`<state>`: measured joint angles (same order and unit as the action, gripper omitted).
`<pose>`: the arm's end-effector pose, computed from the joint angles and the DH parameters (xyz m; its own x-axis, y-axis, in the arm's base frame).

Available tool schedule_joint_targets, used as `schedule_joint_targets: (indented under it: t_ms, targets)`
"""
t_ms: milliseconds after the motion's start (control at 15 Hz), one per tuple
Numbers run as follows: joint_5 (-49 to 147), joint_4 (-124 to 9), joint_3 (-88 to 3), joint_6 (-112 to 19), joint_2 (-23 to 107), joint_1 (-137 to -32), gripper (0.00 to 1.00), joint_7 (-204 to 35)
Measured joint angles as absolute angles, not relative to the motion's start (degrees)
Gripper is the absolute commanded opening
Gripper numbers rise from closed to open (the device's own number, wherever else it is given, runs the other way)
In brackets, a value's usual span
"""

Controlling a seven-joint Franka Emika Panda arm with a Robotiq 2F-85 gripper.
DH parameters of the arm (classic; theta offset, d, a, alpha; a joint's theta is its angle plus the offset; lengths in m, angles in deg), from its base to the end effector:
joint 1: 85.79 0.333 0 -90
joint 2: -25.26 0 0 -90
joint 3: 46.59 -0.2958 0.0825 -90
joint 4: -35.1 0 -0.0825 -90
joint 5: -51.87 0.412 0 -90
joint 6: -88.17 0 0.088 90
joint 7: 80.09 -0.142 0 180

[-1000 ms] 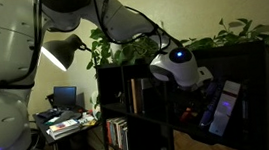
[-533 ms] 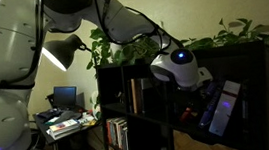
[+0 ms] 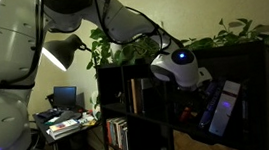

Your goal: Pick up the orange book from the top right compartment of the book shelf and put it in the top middle compartment of the book shelf.

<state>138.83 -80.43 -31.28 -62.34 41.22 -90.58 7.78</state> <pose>0.6088 -0.2272 0.2800 0.6554 -0.1534 0.7395 0.0577 -0.9661 -0.2516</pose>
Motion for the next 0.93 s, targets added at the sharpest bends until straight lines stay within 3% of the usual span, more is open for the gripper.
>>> schedule_joint_targets:
  t_ms: [933]
  targets:
    - [128.22, -82.3, -32.51, -58.75, 38.3, -91.42, 0.1, 7.31]
